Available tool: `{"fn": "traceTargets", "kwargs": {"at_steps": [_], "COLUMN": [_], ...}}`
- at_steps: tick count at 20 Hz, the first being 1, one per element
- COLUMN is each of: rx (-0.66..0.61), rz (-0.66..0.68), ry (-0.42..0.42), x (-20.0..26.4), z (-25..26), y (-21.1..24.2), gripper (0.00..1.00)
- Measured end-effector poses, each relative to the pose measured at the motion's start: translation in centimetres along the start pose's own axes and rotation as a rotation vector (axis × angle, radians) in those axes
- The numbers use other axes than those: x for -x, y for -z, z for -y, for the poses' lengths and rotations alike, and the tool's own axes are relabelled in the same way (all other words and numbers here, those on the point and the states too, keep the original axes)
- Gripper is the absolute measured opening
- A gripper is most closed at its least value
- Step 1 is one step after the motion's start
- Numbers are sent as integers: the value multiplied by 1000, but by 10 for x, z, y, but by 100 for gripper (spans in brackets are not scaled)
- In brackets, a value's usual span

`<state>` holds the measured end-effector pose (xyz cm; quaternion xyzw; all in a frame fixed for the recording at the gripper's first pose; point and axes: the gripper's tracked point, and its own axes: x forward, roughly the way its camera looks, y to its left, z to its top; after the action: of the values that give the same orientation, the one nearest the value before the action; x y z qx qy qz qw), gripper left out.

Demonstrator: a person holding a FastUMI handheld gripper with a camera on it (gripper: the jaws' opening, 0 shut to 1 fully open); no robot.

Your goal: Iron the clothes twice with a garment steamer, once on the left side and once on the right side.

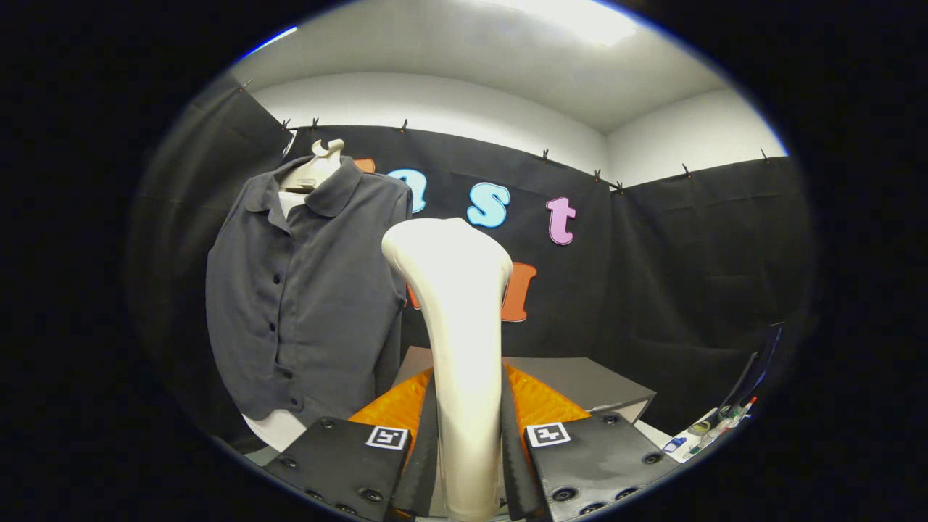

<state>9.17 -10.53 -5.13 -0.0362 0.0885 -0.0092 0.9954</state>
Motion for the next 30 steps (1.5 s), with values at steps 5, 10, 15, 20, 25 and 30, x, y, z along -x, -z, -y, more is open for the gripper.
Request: {"fn": "traceTargets", "kwargs": {"at_steps": [5, 10, 15, 20, 25, 30], "rx": [-11, 19, 40, 17, -22, -45], "rz": [19, 36, 52, 78, 106, 109], "ry": [52, 82, 94, 112, 142, 158], "x": [30, 52, 77, 83, 58, 2], "z": [-46, -94, -141, -187, -215, -214], "y": [-20, -28, -30, -35, -49, -42], "gripper": [46, 46, 46, 45, 45, 45]}}
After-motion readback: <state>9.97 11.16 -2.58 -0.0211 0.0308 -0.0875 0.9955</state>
